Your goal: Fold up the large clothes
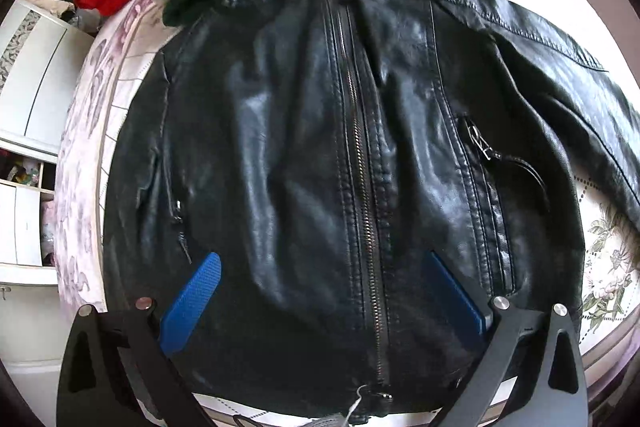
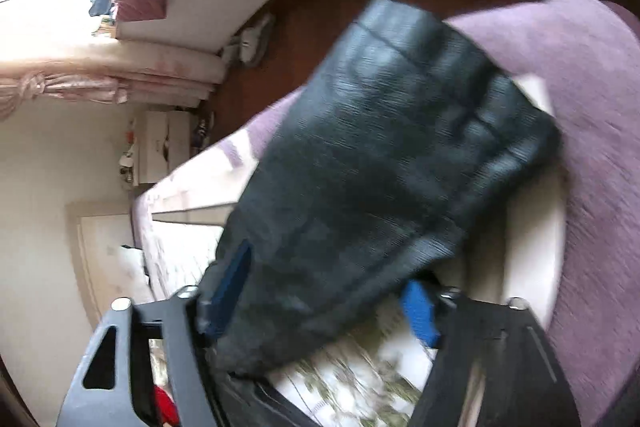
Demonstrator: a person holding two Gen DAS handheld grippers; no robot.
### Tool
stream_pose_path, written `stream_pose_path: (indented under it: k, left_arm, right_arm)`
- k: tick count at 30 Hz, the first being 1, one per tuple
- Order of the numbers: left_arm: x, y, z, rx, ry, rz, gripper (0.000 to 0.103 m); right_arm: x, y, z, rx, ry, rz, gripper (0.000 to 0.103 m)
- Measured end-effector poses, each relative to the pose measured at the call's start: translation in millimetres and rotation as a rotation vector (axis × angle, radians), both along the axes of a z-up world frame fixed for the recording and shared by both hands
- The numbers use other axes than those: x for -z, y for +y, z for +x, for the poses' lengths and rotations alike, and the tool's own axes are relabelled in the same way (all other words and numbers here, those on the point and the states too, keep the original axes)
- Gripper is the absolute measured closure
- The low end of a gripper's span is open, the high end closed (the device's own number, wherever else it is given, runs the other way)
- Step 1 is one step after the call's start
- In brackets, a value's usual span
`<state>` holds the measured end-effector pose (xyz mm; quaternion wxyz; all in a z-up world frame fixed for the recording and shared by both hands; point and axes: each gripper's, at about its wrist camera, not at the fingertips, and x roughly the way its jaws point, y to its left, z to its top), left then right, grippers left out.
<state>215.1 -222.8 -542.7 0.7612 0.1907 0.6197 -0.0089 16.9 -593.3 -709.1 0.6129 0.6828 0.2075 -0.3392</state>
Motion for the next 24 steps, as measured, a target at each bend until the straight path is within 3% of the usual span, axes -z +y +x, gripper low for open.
stream_pose_path:
  k: [2, 3, 4, 8, 11, 16, 20, 24]
  left_arm:
    - [2, -1, 5, -0.016, 0.001, -0.009, 0.0]
    - [4, -1, 7, -0.024, 0.0, -0.014, 0.0]
    - [4, 1, 11, -0.033, -0.003, -0.02, 0.0]
    - [8, 19, 29, -0.094, 0.016, -0.047, 0.0]
    - [10, 54, 46, -0.189, 0.0, -0.047, 0.0]
    - [8, 120, 64, -0.381, -0.022, -0.065, 0.0]
    - [4, 176, 68, -0.494, -0.064, -0.065, 0.0]
    - [7, 237, 62, -0.599, -0.099, -0.048, 0.0]
  right_arm:
    - [1, -6, 14, 0.015, 0.014, -0.027, 0.039]
    - [-1, -10, 21, 0.027, 0.049, -0.049, 0.08]
    - [-1, -14, 26, 0.018, 0.082, -0.055, 0.095]
    - [-23, -23, 45, -0.016, 0.132, -0.127, 0.097]
    - [-70, -17, 52, -0.066, 0.154, -0.212, 0.098]
    - [-158, 18, 106, -0.227, 0.156, -0.388, 0.098]
    - [-203, 83, 183, -0.417, 0.129, -0.516, 0.098]
    - [-209, 199, 277, -0.713, 0.112, -0.657, 0.098]
